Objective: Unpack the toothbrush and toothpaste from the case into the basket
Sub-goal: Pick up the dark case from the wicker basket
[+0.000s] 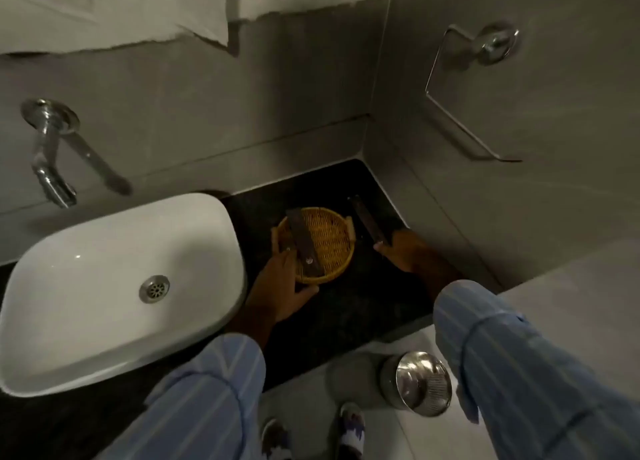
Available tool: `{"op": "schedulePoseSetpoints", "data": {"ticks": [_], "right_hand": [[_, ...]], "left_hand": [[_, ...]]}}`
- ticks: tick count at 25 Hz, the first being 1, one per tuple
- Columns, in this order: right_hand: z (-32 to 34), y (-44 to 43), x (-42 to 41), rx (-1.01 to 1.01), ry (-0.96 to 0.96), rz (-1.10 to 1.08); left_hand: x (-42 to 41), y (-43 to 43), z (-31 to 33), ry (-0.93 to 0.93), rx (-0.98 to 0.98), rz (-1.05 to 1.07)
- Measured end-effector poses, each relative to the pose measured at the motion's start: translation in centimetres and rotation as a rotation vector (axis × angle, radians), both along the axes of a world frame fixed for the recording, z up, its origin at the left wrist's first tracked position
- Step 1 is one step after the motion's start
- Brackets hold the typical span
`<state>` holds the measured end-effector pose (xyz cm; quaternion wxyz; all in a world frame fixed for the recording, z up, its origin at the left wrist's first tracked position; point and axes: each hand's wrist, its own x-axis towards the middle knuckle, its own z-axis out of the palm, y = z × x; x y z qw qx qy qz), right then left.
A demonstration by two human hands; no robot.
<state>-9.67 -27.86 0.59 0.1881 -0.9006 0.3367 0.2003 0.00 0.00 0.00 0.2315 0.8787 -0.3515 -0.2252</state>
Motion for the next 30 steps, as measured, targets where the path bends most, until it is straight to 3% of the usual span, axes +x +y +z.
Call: {"op": "schedulePoseSetpoints", "data": {"ticks": [5,12,20,26,30], "right_hand": [[-4.2,0.0,0.5,0.038,-0.011,-0.126],[-6.8,-0.5,1.3,-0.010,-0.113,-0.231],[-3.0,-1.4,0.3,-0.043,-0.107,-0.182],[4.8,-2.8,0.1,-0.048,-0.191,-0.185],[11.0,-3.0,0.1,-0.117,-0.316,-0.130]], "left_hand": [[-4.2,2.2,-6.2,-0.046,0.444,-0.047],[-6.2,2.7,-8.5,-0.183,0.510,-0.087],[-4.3,1.8,-3.9,-0.226,0.194,-0.102],[1.1,-2.0,5.0,-0.290,-0.022,-0.088],[4.8,-5.2,12.2,-0.171,-0.085,-0.002]]}}
